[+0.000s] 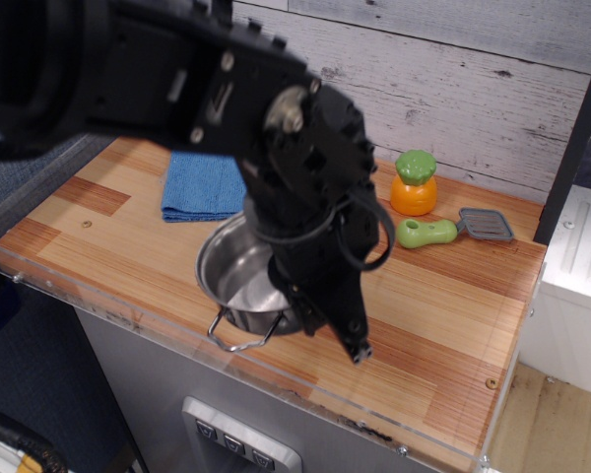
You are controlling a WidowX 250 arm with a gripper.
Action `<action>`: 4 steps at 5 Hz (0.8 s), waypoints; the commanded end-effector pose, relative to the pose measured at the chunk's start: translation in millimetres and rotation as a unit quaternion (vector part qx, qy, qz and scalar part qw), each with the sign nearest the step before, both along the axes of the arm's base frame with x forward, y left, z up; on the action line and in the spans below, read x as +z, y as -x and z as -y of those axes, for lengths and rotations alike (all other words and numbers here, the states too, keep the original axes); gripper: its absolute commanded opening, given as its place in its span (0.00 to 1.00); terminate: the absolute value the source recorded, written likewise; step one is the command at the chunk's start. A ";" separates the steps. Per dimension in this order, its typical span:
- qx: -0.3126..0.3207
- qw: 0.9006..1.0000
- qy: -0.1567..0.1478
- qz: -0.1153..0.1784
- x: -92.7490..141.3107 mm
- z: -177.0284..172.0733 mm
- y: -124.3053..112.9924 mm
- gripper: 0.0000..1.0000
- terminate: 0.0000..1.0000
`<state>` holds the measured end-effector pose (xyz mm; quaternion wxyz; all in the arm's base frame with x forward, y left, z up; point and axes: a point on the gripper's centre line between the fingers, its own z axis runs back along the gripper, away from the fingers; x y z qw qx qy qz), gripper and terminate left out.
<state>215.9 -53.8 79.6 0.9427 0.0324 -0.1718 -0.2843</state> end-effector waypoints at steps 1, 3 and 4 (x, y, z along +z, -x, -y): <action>-0.047 0.999 0.000 0.013 -13.4 -1.3 -5.9 0.00 0.00; -0.068 0.998 -0.005 0.009 -34.8 10.4 -30.3 0.00 0.00; -0.072 0.997 -0.002 0.003 -46.8 17.5 -37.9 0.00 0.00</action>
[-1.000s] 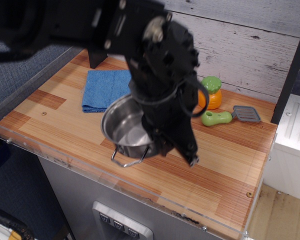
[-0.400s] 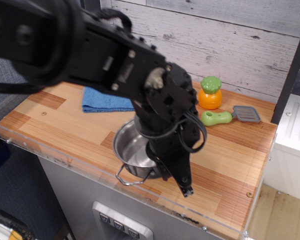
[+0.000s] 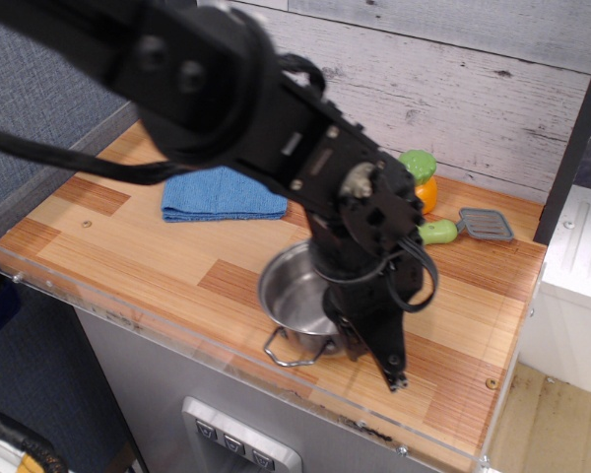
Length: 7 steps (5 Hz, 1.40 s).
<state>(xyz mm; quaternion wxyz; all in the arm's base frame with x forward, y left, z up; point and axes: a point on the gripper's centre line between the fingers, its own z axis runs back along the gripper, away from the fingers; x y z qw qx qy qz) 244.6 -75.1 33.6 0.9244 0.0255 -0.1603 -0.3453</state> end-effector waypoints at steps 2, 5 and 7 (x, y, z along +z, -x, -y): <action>0.044 0.999 0.021 -0.003 -2.3 -12.6 -9.6 1.00 0.00; 0.108 0.991 0.072 0.019 33.3 -30.7 -5.1 1.00 0.00; 0.126 0.986 0.085 0.066 63.9 -38.5 -8.2 1.00 0.00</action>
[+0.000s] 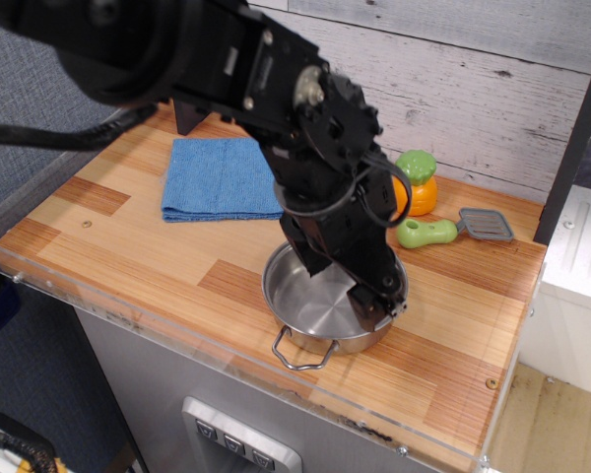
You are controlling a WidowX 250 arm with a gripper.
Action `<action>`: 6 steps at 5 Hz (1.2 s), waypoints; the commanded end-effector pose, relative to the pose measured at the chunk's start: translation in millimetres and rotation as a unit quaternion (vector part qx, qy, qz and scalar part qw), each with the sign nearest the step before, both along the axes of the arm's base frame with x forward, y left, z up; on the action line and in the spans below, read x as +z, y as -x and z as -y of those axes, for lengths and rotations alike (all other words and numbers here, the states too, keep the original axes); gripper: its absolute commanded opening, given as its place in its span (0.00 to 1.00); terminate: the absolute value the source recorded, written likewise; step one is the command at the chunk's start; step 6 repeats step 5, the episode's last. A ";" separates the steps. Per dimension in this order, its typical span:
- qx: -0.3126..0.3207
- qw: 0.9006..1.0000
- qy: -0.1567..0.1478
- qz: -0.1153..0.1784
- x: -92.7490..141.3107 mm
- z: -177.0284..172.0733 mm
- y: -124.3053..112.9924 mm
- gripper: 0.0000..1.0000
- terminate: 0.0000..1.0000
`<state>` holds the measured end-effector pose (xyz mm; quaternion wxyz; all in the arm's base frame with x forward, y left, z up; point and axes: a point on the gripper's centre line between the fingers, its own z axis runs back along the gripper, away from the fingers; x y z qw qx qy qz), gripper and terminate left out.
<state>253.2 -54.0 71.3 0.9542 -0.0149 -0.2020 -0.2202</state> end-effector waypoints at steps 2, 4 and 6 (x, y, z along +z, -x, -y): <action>0.041 0.994 0.015 0.104 89.3 -35.4 4.2 1.00 0.00; 0.047 0.992 0.017 0.117 109.3 -44.8 9.2 1.00 0.00; 0.047 0.992 0.017 0.117 109.3 -44.8 9.2 1.00 1.00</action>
